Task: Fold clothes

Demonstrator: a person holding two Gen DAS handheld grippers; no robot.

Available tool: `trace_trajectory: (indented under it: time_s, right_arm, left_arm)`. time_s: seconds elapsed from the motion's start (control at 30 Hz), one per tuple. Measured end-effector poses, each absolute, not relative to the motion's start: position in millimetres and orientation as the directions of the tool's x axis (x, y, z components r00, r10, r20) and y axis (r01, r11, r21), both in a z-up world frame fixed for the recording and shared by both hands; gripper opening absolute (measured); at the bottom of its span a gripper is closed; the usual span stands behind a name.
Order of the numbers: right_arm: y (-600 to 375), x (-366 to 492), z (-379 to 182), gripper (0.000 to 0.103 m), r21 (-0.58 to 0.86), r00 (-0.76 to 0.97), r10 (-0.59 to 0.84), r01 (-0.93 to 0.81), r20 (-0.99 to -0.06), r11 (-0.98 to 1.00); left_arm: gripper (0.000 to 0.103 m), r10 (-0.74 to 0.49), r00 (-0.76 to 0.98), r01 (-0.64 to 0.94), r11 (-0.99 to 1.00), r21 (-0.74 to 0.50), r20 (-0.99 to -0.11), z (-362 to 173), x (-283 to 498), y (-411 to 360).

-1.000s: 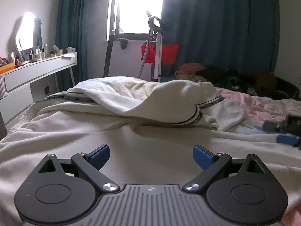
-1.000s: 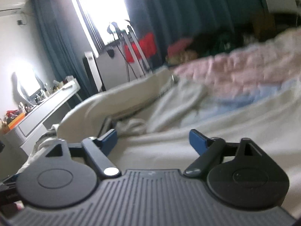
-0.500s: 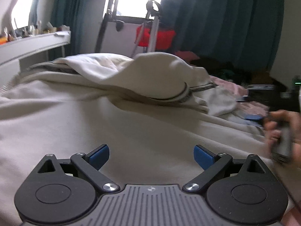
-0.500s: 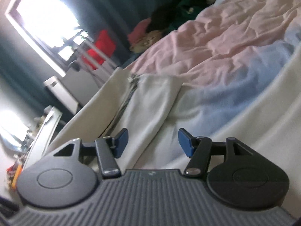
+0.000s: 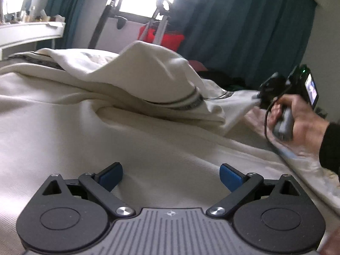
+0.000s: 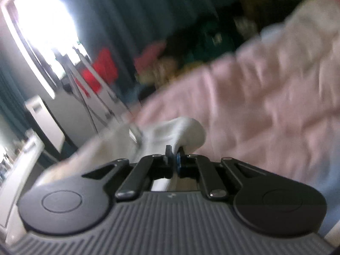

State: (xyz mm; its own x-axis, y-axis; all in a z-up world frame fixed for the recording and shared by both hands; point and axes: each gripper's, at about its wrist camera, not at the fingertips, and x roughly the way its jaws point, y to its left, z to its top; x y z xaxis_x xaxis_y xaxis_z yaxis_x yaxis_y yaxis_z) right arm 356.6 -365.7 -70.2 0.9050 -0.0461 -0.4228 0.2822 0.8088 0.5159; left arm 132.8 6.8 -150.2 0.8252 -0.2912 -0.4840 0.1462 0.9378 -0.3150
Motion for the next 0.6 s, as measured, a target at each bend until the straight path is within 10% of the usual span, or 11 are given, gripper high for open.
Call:
trace_trajectory:
  time_s: [0.17,0.27,0.43,0.6]
  right_arm:
    - [-420.7,307.2,-28.6,0.006,0.497,0.905,-0.323,0.422,-0.276,0.758]
    - [-458.2,278.9,-55.1,0.006,0.434,0.819,-0.44,0.57,-0.368,0.698]
    - [-488.6,263.4,-111.1,0.006,0.381,0.744,-0.356,0.619,-0.566,0.687]
    - [-489.8,261.9,-66.9,0.006,0.419,0.827,-0.368,0.54,-0.425,0.73]
  left_arm:
    - [0.099,-0.346,0.812,0.174,0.912,-0.371,-0.47,-142.8,116.4,10.9]
    - [0.099,-0.364,0.804,0.182,0.904,-0.386,-0.471,-139.3,108.7,8.2]
    - [0.099,-0.335,0.821,0.2,0.927,-0.317,-0.463,-134.3,98.0,1.4]
    - [0.099,-0.324,0.824,0.204,0.935,-0.29,-0.465,-132.3,97.1,-2.9]
